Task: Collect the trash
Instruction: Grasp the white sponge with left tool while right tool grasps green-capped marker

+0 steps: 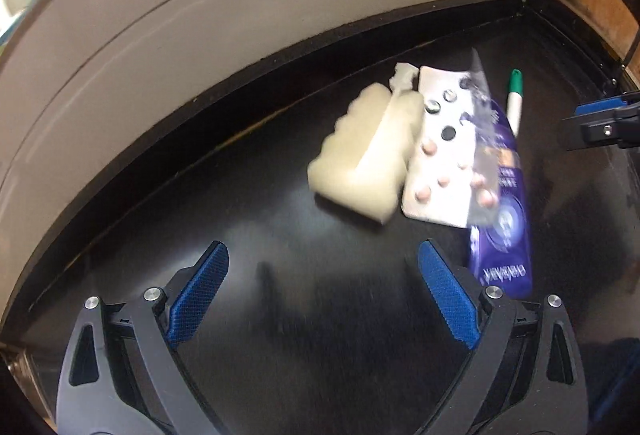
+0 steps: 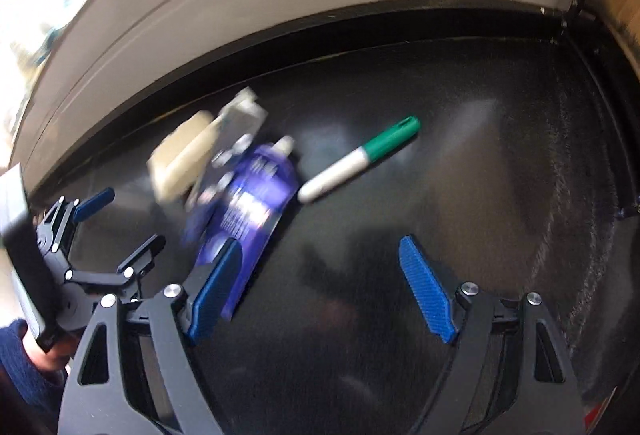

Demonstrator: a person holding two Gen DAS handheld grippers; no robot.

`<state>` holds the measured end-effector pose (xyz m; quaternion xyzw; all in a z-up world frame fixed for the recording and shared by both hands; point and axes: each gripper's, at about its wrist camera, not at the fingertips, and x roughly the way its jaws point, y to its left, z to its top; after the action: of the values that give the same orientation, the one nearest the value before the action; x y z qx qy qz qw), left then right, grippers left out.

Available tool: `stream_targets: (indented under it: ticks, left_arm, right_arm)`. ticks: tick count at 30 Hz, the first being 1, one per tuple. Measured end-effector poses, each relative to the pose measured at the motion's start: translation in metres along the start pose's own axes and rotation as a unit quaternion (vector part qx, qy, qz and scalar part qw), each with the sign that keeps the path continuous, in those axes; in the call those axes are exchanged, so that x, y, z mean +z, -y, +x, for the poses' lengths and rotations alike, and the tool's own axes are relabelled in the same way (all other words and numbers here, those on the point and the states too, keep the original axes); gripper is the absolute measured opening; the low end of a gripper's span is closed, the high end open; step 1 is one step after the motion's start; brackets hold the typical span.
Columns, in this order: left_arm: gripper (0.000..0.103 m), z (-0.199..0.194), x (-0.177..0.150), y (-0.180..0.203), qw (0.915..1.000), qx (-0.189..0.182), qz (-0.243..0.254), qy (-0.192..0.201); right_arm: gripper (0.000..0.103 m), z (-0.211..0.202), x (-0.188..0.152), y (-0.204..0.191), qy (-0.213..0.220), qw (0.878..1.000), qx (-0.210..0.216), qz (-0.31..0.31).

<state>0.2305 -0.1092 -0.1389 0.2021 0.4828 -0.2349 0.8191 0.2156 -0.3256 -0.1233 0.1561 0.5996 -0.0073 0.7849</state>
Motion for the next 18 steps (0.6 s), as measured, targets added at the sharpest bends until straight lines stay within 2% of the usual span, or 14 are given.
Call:
stream_targets:
  ticks: [4,6,10,12,14,15,16,17,18]
  left_arm:
    - [0.093,0.015,0.024,-0.011,0.9996,-0.026,-0.001,0.006]
    - [0.093,0.021,0.032,-0.013,0.9995,-0.032,0.001,0.001]
    - [0.092,0.024,0.044,-0.007,0.9987,-0.042,0.024,0.019]
    - [0.083,0.026,0.045,-0.003,0.9982,-0.045,0.033,0.019]
    - [0.067,0.026,0.045,0.0,0.9976,-0.055,0.037,0.02]
    - [0.062,0.024,0.045,0.002,0.9975,-0.058,0.036,0.021]
    - [0.049,0.021,0.043,0.005,0.9974,-0.058,0.037,0.022]
    - [0.045,0.019,0.041,0.006,0.9976,-0.053,0.038,0.023]
    - [0.042,0.015,0.039,0.008,0.9978,-0.049,0.037,0.024]
  right_arm:
    - [0.078,0.018,0.021,0.001,-0.003,1.0,-0.014,0.006]
    - [0.072,0.028,0.027,0.001,-0.013,1.0,-0.017,0.008]
    - [0.061,0.036,0.032,-0.002,-0.011,0.999,-0.036,-0.003]
    - [0.054,0.036,0.032,-0.006,-0.007,0.999,-0.04,-0.015]
    - [0.036,0.036,0.032,-0.008,-0.006,0.999,-0.043,-0.022]
    - [0.032,0.036,0.031,-0.009,-0.006,0.999,-0.041,-0.023]
    - [0.023,0.035,0.03,-0.011,-0.007,0.999,-0.04,-0.023]
    - [0.016,0.035,0.028,-0.011,-0.008,0.999,-0.041,-0.026]
    - [0.014,0.033,0.025,-0.01,-0.006,0.999,-0.041,-0.029]
